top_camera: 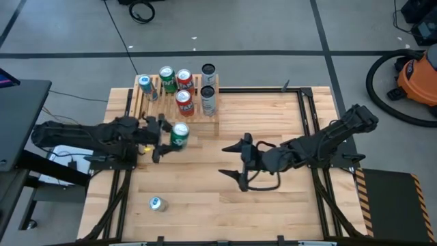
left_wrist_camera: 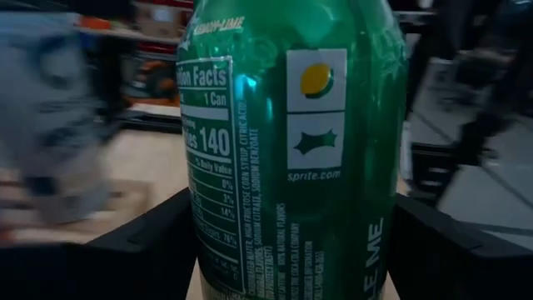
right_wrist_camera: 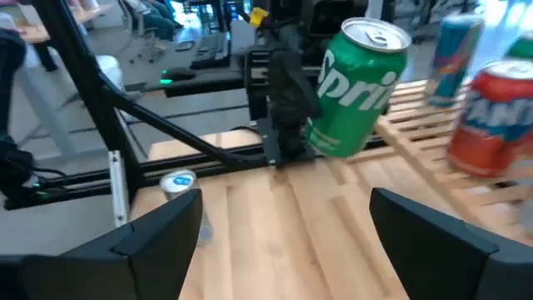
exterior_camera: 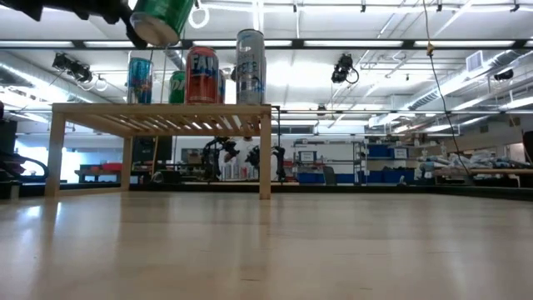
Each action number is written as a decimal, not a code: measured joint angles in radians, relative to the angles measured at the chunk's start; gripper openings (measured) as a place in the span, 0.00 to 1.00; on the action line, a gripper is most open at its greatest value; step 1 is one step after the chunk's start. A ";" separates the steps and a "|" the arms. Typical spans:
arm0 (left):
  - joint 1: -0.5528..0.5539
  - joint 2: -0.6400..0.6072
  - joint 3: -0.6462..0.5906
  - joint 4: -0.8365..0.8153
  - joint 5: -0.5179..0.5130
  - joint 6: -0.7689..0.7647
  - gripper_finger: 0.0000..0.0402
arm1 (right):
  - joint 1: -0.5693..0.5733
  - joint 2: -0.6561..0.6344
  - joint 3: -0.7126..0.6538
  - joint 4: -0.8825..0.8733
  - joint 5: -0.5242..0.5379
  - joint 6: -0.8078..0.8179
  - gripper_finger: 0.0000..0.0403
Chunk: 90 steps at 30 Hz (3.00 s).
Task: Place canned beverage on shelf
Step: Put the green soda can on the shelf
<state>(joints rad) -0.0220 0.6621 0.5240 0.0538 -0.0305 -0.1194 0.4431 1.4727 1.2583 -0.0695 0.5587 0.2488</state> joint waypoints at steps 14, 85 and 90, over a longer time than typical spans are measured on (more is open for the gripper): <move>0.085 -0.135 0.000 -0.169 -0.252 0.067 0.76 | 0.071 -0.021 -0.001 -0.076 0.087 -0.061 0.88; 0.842 -0.126 -0.398 0.433 0.360 0.100 0.76 | 0.139 -0.019 -0.002 -0.135 0.095 0.021 0.88; 0.869 -0.125 -0.401 0.444 0.387 0.105 0.76 | 0.139 -0.019 -0.002 -0.135 0.095 0.020 0.88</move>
<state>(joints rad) 0.8473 0.5367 0.1230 0.4979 0.3563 -0.0148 0.5823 1.4540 1.2568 -0.2044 0.6537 0.2691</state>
